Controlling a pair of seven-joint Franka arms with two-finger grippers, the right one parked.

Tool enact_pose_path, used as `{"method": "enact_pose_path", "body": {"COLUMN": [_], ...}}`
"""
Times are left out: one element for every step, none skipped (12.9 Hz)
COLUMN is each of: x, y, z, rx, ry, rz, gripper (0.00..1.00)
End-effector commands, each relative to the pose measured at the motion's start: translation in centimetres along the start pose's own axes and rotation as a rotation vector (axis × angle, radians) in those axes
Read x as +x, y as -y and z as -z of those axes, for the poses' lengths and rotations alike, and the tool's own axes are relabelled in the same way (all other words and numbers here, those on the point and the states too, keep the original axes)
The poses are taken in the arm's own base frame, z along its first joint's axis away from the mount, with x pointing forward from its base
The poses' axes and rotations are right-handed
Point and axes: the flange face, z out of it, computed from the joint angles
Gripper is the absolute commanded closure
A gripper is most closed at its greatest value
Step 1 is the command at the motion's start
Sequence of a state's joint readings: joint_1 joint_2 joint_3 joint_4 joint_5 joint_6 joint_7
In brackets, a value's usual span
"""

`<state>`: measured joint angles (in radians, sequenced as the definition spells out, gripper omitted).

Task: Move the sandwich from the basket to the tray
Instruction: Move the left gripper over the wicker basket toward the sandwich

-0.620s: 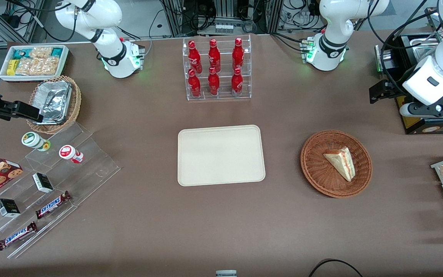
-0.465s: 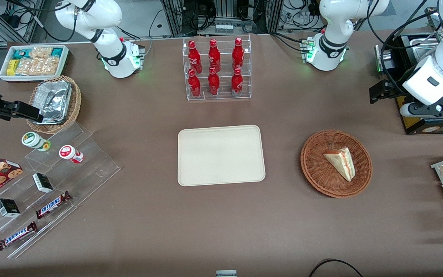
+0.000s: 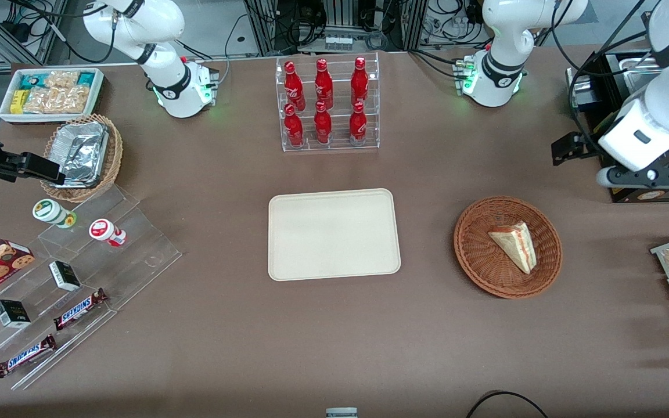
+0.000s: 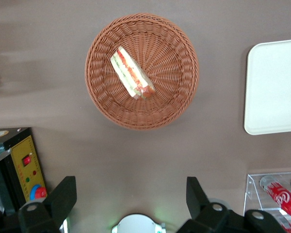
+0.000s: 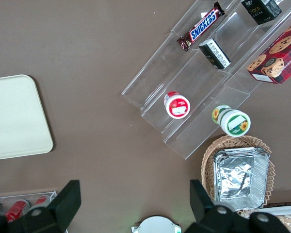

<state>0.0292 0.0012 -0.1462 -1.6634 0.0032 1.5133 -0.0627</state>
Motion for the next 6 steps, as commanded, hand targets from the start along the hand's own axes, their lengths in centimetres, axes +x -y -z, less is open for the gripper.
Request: {"method": "enact_pose_path", "body": {"x": [0.8,1.1,1.4,1.7,1.9,2.2], "y": [-0.3,-0.3,-0.3,-0.3,-0.3,-0.2], "z": [-3.3,-4.6,-6.0,-7.6,-8.9,-10.5], "rx": [0.011,0.010,0.009,0.008,0.007,0.005], "ry": [-0.014,-0.022,-0.031,-0.041,-0.052,-0.064], "rz": [0.012,0.012,0.011,0.012,0.012,0.012], "gripper": [0.00,0.00,0.00,0.00,0.00,0.00]}}
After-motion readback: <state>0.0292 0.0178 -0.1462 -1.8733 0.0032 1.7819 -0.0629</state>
